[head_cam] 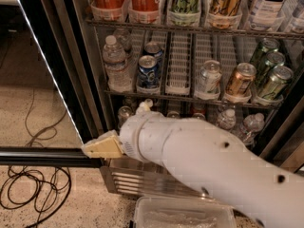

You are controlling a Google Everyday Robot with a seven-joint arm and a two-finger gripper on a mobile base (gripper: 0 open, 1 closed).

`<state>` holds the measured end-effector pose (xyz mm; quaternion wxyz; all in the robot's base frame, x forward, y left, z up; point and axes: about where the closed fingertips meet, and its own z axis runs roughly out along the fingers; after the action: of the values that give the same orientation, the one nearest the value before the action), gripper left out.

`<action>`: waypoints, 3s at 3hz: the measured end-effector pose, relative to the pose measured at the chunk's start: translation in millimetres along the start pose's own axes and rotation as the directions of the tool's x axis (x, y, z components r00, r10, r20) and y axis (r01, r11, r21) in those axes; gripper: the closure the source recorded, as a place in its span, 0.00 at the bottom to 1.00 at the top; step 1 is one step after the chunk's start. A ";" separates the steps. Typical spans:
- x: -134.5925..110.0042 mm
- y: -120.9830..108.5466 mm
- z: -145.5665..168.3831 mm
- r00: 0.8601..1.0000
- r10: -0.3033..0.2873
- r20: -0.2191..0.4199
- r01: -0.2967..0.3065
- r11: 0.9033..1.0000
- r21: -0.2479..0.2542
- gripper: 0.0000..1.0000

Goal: Pick pepsi can from middle shelf of fridge

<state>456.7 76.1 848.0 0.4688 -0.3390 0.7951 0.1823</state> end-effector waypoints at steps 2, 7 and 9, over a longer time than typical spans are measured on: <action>-0.9 -6.6 -1.8 0.999 0.030 0.028 -0.031 0.998 0.060 0.00; 51.0 -86.6 -45.8 0.974 0.139 0.180 -0.213 0.837 0.505 0.00; 17.6 -102.4 13.2 0.983 0.048 0.180 -0.139 0.833 0.536 0.00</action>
Offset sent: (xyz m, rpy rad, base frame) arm 0.0027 -0.0067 0.0000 0.0144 -0.0207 -0.0678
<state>531.8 5.6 829.1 0.5982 -0.1361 0.7897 -0.0028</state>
